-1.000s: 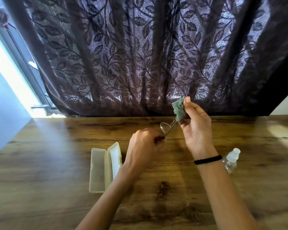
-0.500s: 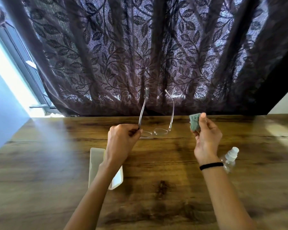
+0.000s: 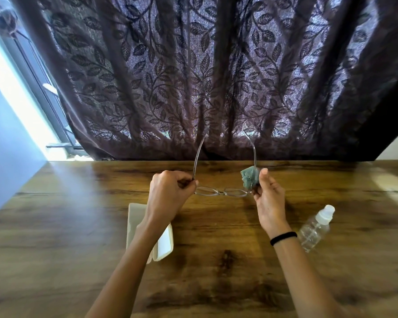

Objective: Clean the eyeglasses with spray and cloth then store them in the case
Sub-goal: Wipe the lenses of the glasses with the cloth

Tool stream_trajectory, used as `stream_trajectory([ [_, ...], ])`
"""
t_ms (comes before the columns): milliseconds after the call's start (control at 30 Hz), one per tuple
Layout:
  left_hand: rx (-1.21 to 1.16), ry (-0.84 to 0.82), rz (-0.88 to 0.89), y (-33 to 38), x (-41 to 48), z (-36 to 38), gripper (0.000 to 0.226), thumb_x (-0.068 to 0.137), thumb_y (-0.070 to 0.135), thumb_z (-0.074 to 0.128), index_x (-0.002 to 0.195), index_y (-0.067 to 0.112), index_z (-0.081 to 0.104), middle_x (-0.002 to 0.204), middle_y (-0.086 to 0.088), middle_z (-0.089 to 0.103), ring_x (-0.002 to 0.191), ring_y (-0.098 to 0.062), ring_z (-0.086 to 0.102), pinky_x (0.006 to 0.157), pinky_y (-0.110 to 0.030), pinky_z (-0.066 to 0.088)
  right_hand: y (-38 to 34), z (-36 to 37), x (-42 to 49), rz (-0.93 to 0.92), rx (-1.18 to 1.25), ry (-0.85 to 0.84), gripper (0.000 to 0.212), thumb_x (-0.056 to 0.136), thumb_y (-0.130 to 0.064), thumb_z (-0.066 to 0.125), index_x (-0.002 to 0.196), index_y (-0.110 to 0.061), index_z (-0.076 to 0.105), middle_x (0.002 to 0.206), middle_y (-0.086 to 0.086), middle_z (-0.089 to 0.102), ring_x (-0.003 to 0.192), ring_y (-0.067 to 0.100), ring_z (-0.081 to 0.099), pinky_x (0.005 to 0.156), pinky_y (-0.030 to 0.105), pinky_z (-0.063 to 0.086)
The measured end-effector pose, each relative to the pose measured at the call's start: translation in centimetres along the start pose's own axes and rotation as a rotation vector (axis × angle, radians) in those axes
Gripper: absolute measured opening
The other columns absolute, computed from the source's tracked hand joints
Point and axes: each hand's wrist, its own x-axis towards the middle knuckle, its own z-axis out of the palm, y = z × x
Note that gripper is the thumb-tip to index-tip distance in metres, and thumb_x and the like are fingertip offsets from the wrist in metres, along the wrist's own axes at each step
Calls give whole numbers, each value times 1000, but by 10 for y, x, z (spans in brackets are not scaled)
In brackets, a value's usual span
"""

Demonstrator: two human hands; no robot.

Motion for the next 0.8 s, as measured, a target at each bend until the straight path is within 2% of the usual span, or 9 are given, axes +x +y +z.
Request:
stream_trajectory([
  [67, -2, 3, -7, 1, 0, 1, 8, 79, 18, 72, 83, 13, 75, 68, 9, 67, 62, -2, 63, 58, -1, 42, -3, -1, -1, 18, 50, -19, 22, 76, -36, 55, 68, -22, 70, 72, -7, 71, 72, 4, 66, 66, 18, 54],
  [167, -3, 22, -21, 1, 1, 3, 8, 78, 18, 73, 83, 12, 75, 67, 8, 67, 63, -3, 64, 60, -6, 45, -7, -2, 1, 70, 120, -3, 15, 86, -26, 53, 80, -18, 64, 81, -3, 69, 81, 10, 65, 72, 23, 52],
  [267, -22, 22, -26, 0, 2, 4, 10, 77, 19, 73, 83, 12, 75, 70, 3, 71, 64, -6, 65, 66, -23, 55, -4, -6, 3, 9, -44, -72, 16, 86, -10, 58, 97, -19, 65, 92, -1, 70, 88, 11, 65, 76, 20, 54],
  [367, -50, 14, -35, 1, 1, 5, 11, 77, 22, 74, 83, 13, 75, 71, 3, 72, 64, -5, 65, 66, -23, 55, 1, -6, 5, -91, -200, -2, 35, 82, -1, 62, 116, -8, 59, 102, 5, 69, 94, 14, 65, 79, 20, 55],
  [433, -68, -1, -43, 3, 0, 6, 13, 77, 25, 73, 83, 14, 75, 69, 5, 71, 64, -4, 65, 66, -22, 55, 4, -5, 6, -177, -290, 52, 40, 81, 0, 64, 120, -5, 57, 104, 8, 68, 93, 14, 66, 80, 21, 55],
  [600, -97, -15, -49, 5, 0, 6, 12, 78, 25, 72, 83, 14, 75, 65, 7, 69, 61, -3, 65, 66, -23, 56, 9, -1, 4, -305, -321, 97, 41, 78, -4, 69, 118, -7, 58, 100, 5, 68, 87, 8, 67, 78, 19, 54],
  [667, -107, -7, -47, 5, 1, 5, 11, 78, 25, 72, 82, 14, 75, 65, 6, 69, 61, -4, 65, 66, -26, 57, 12, -1, 1, -273, -230, 81, 32, 82, -16, 65, 114, -12, 61, 94, -1, 69, 89, 9, 66, 79, 21, 53],
  [733, -112, -2, -47, 6, 1, 6, 12, 78, 26, 72, 81, 14, 75, 65, 6, 69, 61, -4, 65, 66, -27, 57, 13, -2, -1, -186, -99, 94, 18, 86, -25, 59, 101, -18, 67, 90, -4, 69, 96, 17, 64, 82, 28, 52],
  [800, -115, 0, -52, 6, 2, 6, 11, 78, 25, 72, 80, 15, 75, 64, 7, 69, 60, -4, 65, 66, -27, 57, 11, -3, -1, -109, 6, 94, 12, 86, -23, 60, 92, -20, 70, 89, -6, 71, 98, 20, 62, 82, 28, 50],
])
